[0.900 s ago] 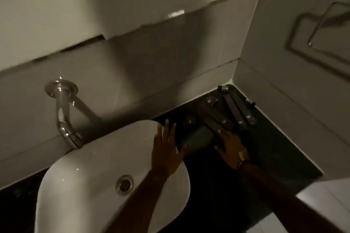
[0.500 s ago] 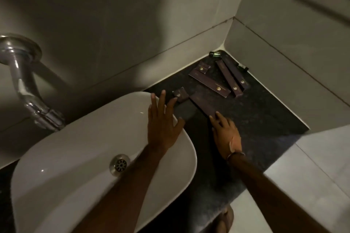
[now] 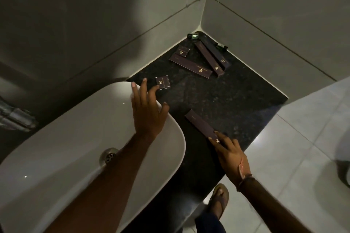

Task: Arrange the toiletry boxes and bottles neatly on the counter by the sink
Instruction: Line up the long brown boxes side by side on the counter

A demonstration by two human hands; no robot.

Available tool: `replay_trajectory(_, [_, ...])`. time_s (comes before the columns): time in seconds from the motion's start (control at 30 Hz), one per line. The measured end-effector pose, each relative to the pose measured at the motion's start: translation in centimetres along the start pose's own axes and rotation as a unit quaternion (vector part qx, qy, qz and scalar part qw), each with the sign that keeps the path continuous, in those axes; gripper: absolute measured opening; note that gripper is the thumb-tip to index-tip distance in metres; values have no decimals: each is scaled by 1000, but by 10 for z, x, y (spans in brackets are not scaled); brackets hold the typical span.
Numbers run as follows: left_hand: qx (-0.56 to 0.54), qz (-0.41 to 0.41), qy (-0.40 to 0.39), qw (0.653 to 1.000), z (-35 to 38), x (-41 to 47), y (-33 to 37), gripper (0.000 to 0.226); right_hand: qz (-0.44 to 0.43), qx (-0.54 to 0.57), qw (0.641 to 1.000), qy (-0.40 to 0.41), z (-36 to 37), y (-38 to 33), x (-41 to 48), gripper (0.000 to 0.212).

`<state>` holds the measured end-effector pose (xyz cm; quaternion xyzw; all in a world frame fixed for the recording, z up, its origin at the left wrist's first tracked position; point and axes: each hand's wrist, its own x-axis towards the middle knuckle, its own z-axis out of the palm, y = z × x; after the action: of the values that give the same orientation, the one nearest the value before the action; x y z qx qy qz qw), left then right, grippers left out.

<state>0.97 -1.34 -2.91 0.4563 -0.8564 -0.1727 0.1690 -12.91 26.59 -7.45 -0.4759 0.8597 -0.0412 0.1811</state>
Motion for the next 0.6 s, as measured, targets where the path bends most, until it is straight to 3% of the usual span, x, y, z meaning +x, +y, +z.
replay_trajectory(0.27, [-19, 2, 13, 1000, 1, 0, 1, 65, -17, 0, 999, 41, -2, -2, 2, 71])
replay_trajectory(0.37, [-21, 3, 18, 1000, 3, 0, 1, 65, -14, 28, 995, 95, -11, -1, 9, 69])
replay_trajectory(0.5, [-39, -1, 22, 999, 7, 1, 0, 62, 19, 113, 984, 138, -40, -5, 65, 65])
replay_trajectory(0.6, [-50, 9, 37, 998, 12, 1, -4, 59, -14, 79, 986, 143, -65, -11, 141, 59])
